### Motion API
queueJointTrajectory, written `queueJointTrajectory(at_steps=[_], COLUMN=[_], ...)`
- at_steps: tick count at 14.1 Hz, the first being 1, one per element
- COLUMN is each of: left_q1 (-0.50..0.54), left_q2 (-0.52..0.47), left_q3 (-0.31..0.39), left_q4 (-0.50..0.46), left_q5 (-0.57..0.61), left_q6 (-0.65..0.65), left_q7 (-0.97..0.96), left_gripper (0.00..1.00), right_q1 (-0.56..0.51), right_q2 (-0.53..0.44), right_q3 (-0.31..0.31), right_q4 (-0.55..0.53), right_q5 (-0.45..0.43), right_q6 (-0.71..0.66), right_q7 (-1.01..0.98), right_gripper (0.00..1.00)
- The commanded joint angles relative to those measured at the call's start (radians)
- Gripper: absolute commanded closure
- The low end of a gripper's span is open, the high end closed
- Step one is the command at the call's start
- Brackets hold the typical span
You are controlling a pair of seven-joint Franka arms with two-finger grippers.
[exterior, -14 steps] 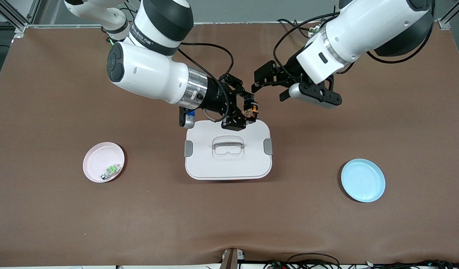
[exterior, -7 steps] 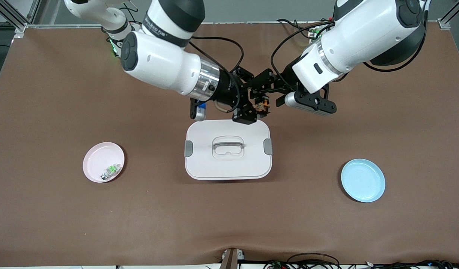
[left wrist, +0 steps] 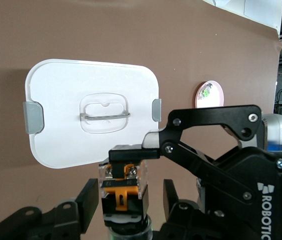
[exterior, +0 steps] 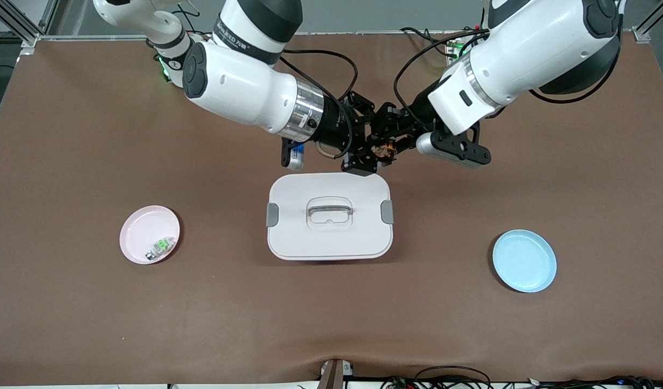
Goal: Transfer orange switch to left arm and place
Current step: 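Open the right gripper, releasing the switch to the left gripper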
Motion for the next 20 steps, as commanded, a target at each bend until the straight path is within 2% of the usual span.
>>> queueJointTrajectory(at_steps=[1, 2, 4, 9, 10, 11, 17, 20], left_q1=[0.006, 0.007, 0.010, 0.016, 0.021, 0.021, 0.052, 0.099], left_q2=[-0.002, -0.002, -0.004, -0.007, -0.007, -0.007, -0.007, -0.007], left_q3=[-0.001, -0.001, 0.000, 0.006, 0.006, 0.008, 0.014, 0.014], left_q4=[0.009, 0.009, 0.009, 0.009, 0.009, 0.009, 0.009, 0.001], left_q5=[-0.012, -0.012, -0.012, -0.011, -0.009, -0.009, -0.008, -0.008], left_q6=[-0.011, -0.011, -0.024, -0.052, -0.058, -0.063, -0.095, -0.159], left_q7=[0.022, 0.034, 0.042, 0.043, 0.043, 0.051, 0.146, 0.194], left_gripper=[0.57, 0.69, 1.00, 1.00, 1.00, 1.00, 1.00, 1.00], right_q1=[-0.007, -0.007, -0.010, -0.010, -0.005, -0.004, -0.010, -0.036], right_q2=[0.017, 0.017, 0.017, 0.017, 0.017, 0.017, 0.017, 0.008], right_q3=[-0.004, -0.004, -0.004, -0.005, -0.007, -0.007, -0.010, -0.011], right_q4=[0.030, 0.030, 0.030, 0.030, 0.030, 0.030, 0.026, 0.024], right_q5=[0.032, 0.038, 0.041, 0.055, 0.055, 0.055, 0.047, 0.035], right_q6=[-0.002, -0.001, -0.001, -0.002, -0.002, -0.002, -0.005, -0.060], right_q7=[0.020, 0.020, 0.020, 0.026, 0.026, 0.025, -0.015, -0.278], right_gripper=[1.00, 1.00, 1.00, 1.00, 0.54, 0.01, 0.00, 0.00])
